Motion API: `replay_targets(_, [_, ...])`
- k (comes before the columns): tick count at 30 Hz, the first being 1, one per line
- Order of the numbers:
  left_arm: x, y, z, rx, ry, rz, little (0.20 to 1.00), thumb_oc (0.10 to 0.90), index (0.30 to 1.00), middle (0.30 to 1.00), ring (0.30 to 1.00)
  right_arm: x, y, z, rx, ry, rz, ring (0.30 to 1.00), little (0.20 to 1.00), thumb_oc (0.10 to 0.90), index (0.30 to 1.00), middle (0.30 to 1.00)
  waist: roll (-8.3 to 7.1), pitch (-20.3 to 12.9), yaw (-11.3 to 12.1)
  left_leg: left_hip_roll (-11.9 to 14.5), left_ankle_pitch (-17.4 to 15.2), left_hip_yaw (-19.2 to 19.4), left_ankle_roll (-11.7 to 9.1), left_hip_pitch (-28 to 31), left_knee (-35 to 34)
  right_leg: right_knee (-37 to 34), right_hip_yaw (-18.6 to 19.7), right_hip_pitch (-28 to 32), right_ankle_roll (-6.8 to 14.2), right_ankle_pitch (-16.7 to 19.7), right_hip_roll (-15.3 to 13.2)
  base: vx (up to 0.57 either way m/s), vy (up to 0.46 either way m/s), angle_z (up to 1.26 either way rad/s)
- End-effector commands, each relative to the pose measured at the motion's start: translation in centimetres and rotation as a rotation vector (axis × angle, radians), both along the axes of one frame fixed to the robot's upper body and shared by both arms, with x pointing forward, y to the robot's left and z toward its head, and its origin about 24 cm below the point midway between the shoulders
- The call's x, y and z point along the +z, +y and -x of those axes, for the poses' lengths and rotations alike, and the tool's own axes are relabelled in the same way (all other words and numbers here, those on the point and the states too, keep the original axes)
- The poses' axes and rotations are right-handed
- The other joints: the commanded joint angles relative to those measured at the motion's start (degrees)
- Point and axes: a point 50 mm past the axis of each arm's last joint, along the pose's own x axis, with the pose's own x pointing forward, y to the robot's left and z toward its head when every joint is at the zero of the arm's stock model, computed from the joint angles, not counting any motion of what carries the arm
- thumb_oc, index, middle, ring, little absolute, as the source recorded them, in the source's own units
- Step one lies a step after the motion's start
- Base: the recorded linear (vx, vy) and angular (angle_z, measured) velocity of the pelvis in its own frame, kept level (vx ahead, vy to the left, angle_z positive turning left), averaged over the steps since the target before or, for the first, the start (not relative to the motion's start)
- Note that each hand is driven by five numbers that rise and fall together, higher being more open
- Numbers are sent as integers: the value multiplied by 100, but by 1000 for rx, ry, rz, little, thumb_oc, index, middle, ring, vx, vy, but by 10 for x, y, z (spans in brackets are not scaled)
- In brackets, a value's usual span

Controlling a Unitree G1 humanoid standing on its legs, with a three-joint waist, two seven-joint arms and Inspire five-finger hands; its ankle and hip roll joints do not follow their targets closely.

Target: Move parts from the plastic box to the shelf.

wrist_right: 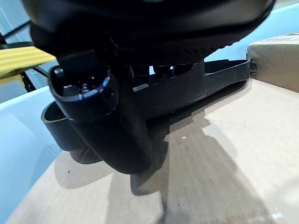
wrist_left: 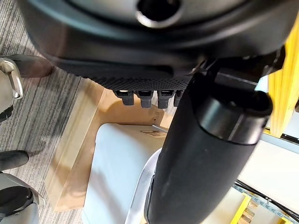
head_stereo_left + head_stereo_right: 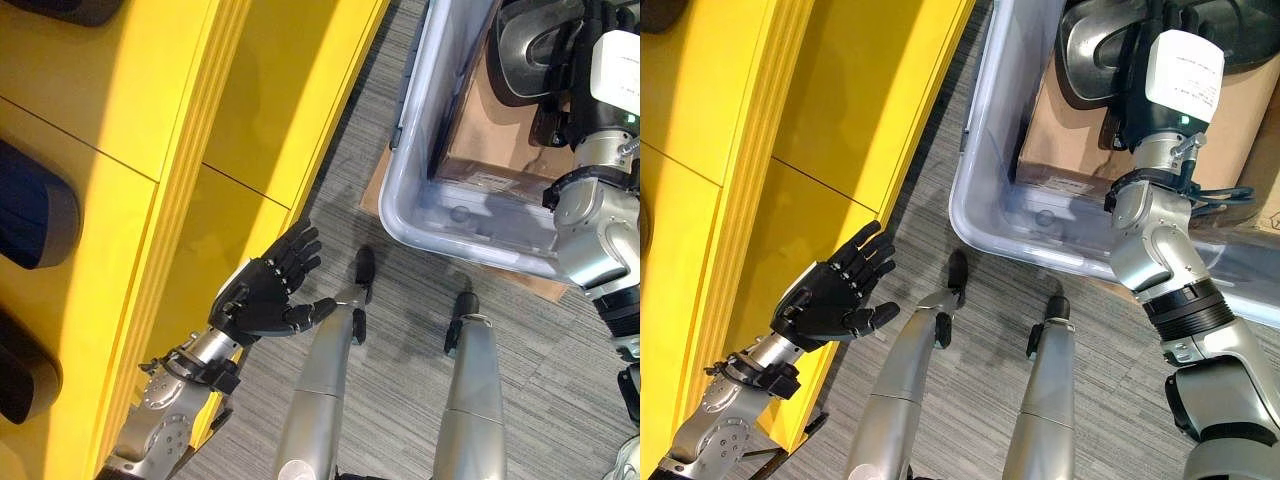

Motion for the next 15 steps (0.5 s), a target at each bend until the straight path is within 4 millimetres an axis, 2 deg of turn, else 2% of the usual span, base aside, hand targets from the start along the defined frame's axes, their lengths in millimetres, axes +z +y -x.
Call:
replay_targets(1, [20,0,0,-3,-114,48,1000,900,1000,1000,1000,17,-39,1,-208,113,16,1000,1000,900,1000,1000,85,123,45,47,-443,-160,-96,295,-580,-5,-443,629,-654,-363,398,0,0,0])
replay_targets(7, [20,1,-2,-4,-110,40,1000,900,1000,1000,1000,23,-35,-3,-253,279,99,1000,1000,900,1000,1000,62,123,58,116,-370,-131,-123,344,-688,-105,-490,655,-637,-330,379,0,5,-4])
replay_targets(15, [23,-2,-6,-3,-103,12,1000,900,1000,1000,1000,9,-45,-9,-299,489,52,1000,1000,900,1000,1000,-42,123,94,210,-268,-165,-158,357,-851,-291,-582,660,-587,-274,375,0,0,0])
